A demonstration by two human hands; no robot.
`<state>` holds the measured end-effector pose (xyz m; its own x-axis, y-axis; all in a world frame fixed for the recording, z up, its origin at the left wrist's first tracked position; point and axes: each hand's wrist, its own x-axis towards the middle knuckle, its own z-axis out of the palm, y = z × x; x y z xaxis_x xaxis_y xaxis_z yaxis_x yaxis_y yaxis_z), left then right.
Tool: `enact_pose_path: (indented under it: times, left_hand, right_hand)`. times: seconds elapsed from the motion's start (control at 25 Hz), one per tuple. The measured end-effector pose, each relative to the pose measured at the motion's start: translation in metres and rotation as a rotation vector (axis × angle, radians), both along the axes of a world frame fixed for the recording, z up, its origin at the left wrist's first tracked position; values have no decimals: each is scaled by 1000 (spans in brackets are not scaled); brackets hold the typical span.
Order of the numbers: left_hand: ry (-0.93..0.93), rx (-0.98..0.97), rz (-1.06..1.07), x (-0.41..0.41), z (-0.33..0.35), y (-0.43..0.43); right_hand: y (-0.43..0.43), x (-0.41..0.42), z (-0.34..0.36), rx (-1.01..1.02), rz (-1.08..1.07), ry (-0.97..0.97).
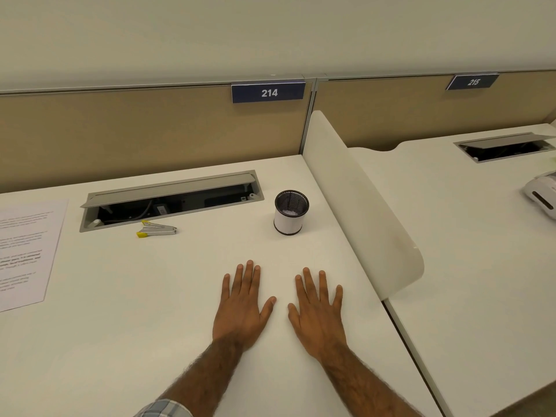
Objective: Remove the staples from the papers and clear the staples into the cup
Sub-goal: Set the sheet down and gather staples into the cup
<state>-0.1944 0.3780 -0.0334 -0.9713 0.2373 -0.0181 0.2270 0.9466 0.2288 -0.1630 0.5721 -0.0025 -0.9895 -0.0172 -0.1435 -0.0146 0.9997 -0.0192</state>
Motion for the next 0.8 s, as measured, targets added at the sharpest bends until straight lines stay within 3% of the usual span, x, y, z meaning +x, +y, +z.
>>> enact_pose_path:
  times: [0.2,0.32,0.44,0.6,0.68,0.8]
  left_hand:
    - [-16,-10,0,-1,2,1]
    - [-21,-2,6,0,4,1]
    - [-14,-4,5,1,2,0]
    - [-15,-16,-7,0,5,0]
    - [-15,-21,-4,0,6,1]
    - [-9,-17,7,0,6,1]
  right_hand:
    - [-4,-6,5,6,6,16]
    - [-1,-14,10,-162,-17,20]
    - [4,-29,29,-764,-234,22]
    - [11,-49,59,-1672,-941,-29]
    - [18,-53,68,-1903,-1087,-187]
    - [23,-54,75,-2022,-1103,-338]
